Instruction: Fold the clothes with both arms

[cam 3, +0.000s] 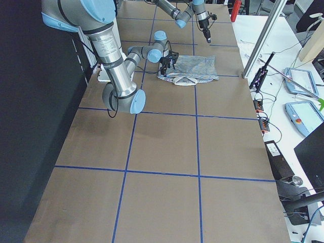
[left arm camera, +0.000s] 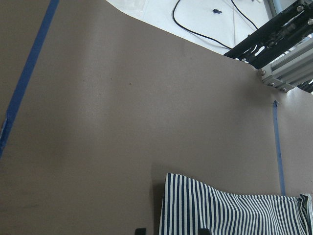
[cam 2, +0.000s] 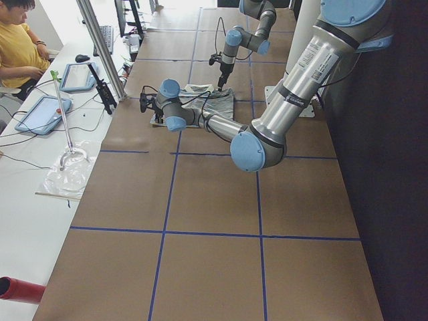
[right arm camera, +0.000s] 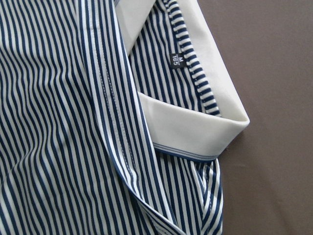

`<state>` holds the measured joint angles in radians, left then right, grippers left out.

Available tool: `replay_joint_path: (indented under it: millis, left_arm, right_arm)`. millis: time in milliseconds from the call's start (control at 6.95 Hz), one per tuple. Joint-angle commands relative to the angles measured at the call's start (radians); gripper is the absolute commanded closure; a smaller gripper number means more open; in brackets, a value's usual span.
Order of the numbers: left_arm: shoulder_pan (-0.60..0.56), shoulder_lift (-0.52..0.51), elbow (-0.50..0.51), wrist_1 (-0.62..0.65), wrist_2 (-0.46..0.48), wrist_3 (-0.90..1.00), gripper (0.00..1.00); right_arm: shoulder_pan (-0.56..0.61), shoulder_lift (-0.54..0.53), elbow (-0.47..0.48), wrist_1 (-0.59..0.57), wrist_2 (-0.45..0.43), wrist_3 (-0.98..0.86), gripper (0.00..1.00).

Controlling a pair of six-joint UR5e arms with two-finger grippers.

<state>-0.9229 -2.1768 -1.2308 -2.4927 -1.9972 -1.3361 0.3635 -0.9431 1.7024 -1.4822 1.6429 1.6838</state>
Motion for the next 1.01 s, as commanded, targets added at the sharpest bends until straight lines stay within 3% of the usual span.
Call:
replay_joint_path:
  millis: [0, 431, 575, 719, 863]
  left_arm:
    - [-0.001, 0.0, -0.002, 0.0, 0.0, -0.002, 0.54]
    - [-0.001, 0.0, -0.016, 0.006, 0.0, -0.002, 0.53]
    - [-0.001, 0.0, -0.016, 0.006, -0.002, -0.002, 0.53]
    - [-0.001, 0.0, -0.016, 0.006, -0.002, -0.002, 0.53]
    - [-0.001, 0.0, -0.016, 0.006, -0.002, -0.002, 0.53]
  right_arm:
    - [-0.056, 0.001, -0.007, 0.005, -0.093, 0.205, 0.01]
    - [-0.077, -0.019, -0.006, 0.005, -0.115, 0.273, 0.0]
    - [-0.077, -0.022, -0.006, 0.005, -0.114, 0.284, 0.17]
    - [-0.078, -0.019, -0.006, 0.003, -0.113, 0.286, 0.5]
    - [-0.078, -0.019, -0.007, 0.003, -0.113, 0.306, 0.72]
